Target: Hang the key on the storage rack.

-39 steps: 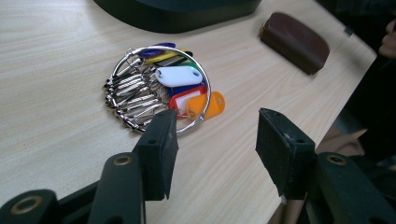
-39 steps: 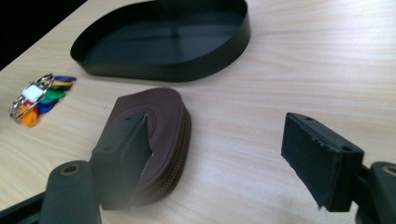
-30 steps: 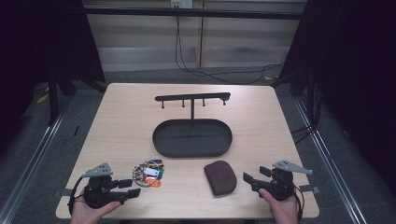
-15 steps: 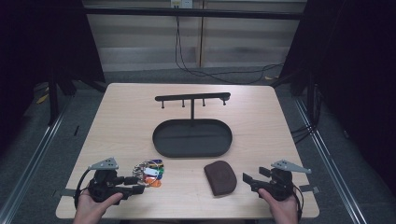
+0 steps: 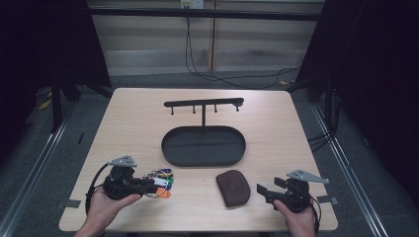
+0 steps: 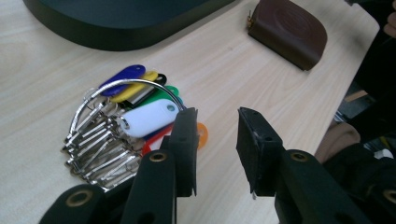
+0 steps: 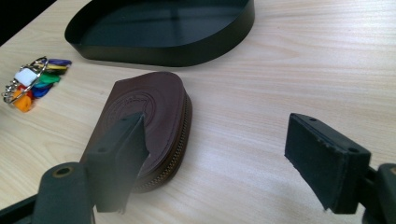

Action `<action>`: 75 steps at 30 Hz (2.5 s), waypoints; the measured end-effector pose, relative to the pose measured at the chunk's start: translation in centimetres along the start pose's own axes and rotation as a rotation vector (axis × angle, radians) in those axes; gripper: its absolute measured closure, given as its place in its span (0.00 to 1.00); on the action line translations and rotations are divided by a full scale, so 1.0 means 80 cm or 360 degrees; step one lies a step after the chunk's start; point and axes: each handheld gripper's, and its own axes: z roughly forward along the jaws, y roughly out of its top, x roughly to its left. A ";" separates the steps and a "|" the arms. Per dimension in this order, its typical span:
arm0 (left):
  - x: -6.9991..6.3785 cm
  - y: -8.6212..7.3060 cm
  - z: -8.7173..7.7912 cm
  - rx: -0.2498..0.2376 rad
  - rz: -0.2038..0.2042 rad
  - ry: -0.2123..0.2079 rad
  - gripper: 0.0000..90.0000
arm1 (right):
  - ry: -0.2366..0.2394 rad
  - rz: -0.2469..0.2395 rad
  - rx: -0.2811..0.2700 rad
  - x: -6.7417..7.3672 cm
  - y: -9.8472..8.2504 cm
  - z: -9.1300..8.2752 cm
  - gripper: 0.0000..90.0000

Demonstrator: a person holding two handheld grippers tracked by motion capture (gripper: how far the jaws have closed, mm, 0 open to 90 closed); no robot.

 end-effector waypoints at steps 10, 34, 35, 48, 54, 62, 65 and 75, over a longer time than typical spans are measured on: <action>-0.001 0.020 0.022 0.0129 0.0028 -0.0020 0.84 | 0.0001 0.0006 -0.0002 0.000 0.000 0.000 0.23; 0.003 0.037 0.079 0.0593 0.0035 0.0149 0.90 | -0.0024 0.0000 0.0033 0.001 0.000 0.003 0.21; 0.004 0.037 0.081 0.0610 0.0042 0.0167 0.90 | -0.0024 0.0000 0.0033 0.001 0.000 0.003 0.21; -0.014 0.058 0.102 0.0858 0.0133 0.0297 0.84 | -0.0018 0.0005 0.0041 0.001 0.000 0.004 0.21; -0.019 0.065 0.108 0.0951 0.0166 0.0373 0.89 | -0.0018 0.0002 0.0045 0.001 0.000 0.005 0.21; -0.018 0.069 0.111 0.0990 0.0170 0.0384 0.94 | -0.0018 0.0005 0.0048 0.001 0.000 0.005 0.21; -0.012 0.070 0.110 0.0969 0.0089 0.0325 0.91 | -0.0019 0.0006 0.0049 0.001 0.000 0.005 0.21; -0.024 0.079 0.124 0.1048 0.0175 0.0454 0.93 | -0.0021 0.0014 0.0053 0.000 0.000 0.005 0.21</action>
